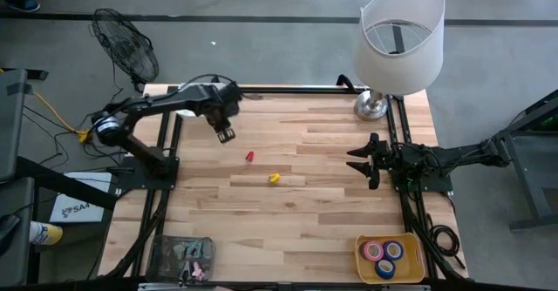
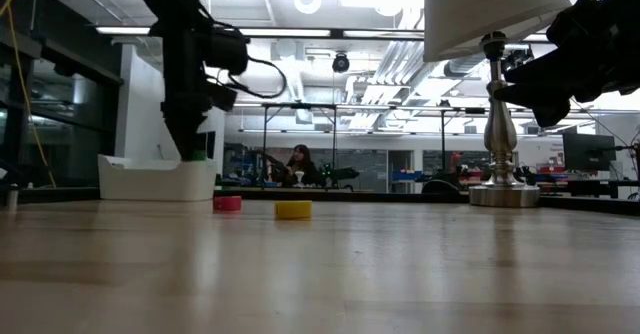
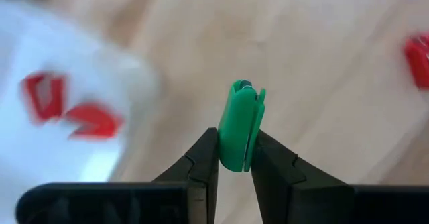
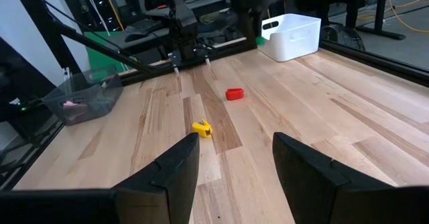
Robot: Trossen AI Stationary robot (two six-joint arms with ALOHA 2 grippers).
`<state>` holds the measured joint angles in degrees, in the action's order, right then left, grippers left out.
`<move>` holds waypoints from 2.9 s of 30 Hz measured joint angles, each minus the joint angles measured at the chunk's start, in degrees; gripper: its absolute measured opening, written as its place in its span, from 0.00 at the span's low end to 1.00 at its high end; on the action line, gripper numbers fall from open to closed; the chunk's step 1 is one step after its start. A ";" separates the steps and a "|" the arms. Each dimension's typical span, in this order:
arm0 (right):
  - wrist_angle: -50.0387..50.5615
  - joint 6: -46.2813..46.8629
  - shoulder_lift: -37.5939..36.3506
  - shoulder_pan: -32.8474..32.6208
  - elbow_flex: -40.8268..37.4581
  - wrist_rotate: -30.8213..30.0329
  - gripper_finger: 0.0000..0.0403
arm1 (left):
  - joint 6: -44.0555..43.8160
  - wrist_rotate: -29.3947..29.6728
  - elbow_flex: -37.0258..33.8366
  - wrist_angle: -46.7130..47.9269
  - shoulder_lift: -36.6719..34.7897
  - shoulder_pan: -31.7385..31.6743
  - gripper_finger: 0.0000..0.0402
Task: Pick and place Stapler, Stapler remover, tape
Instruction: Put the green stapler into the white bin, then put the red stapler into the white bin
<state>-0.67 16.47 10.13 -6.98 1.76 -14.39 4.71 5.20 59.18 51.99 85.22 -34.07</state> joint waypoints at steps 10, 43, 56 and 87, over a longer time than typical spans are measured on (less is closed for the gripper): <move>0.00 0.00 -0.01 0.00 0.00 -0.01 0.45 | -16.60 5.65 0.02 6.86 -3.97 -11.21 0.16; 0.02 0.00 -0.02 0.00 0.00 -0.01 0.45 | -18.14 4.28 0.07 3.41 0.16 -22.31 0.57; 0.00 0.00 -0.01 -0.01 0.00 -0.01 0.45 | -12.62 -1.20 4.25 2.19 0.16 -22.05 0.57; 0.00 0.00 0.00 0.00 0.00 -0.02 0.45 | -27.82 -3.68 5.26 1.97 0.12 2.92 0.57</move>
<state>-0.67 16.47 10.13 -6.98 1.76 -14.41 -23.10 1.52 64.44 53.96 85.34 -31.14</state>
